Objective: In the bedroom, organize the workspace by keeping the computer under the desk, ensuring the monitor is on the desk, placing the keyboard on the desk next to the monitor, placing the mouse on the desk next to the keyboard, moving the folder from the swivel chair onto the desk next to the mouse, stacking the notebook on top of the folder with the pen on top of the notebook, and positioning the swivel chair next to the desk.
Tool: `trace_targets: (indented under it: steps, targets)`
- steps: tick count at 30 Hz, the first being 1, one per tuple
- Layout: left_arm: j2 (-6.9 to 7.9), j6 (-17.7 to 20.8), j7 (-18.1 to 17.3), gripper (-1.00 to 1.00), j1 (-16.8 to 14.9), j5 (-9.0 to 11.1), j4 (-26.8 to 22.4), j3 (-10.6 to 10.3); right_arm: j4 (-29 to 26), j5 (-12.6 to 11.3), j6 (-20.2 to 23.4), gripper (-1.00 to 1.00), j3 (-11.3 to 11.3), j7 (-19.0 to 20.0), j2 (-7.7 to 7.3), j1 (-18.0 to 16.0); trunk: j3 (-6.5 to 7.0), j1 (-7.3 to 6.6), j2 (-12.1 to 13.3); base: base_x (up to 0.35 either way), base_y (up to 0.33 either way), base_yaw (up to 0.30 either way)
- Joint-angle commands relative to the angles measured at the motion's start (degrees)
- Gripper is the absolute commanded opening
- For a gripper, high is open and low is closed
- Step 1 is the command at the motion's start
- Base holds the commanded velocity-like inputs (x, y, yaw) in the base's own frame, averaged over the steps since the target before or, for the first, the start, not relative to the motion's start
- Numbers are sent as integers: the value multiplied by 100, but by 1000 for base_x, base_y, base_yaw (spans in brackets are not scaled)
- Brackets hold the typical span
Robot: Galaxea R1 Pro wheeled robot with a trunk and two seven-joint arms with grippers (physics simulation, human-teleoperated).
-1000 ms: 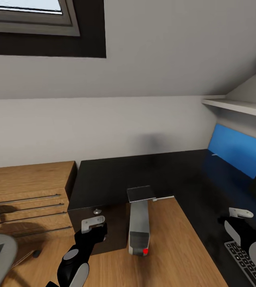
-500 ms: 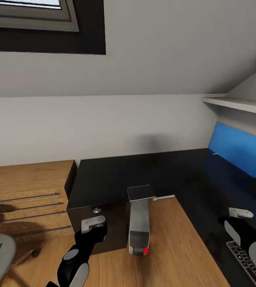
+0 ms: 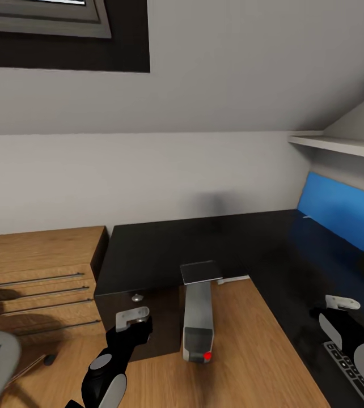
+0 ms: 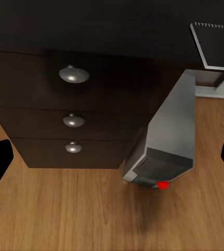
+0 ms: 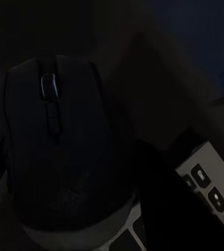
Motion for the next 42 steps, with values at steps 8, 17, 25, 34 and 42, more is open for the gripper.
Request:
trace_targets:
  steps: [8,17,25,34,42]
  targets:
    - [1,11,52,100,-5,52,-8,-7,-12,-66,17,-100,48,-36,-4,-3,-152,177,-328,0,0,0]
    - [1,11,52,100,-5,52,-8,-7,-12,-66,8,-100,48,-36,2,-3,-313,375,-689,0,0,0]
    - [1,11,53,100,-5,52,-7,-7,-12,-66,7,-100,48,-36,3,-3,-403,485,-889,0,0,0]
    - [1,11,52,100,-5,52,-7,-7,-12,-66,-9,-100,48,-36,3,-3,-403,485,-889,0,0,0]
    - [2,11,52,100,-5,52,-8,-7,-12,-66,-3,100,48,-36,3,-3,-403,485,-889,0,0,0]
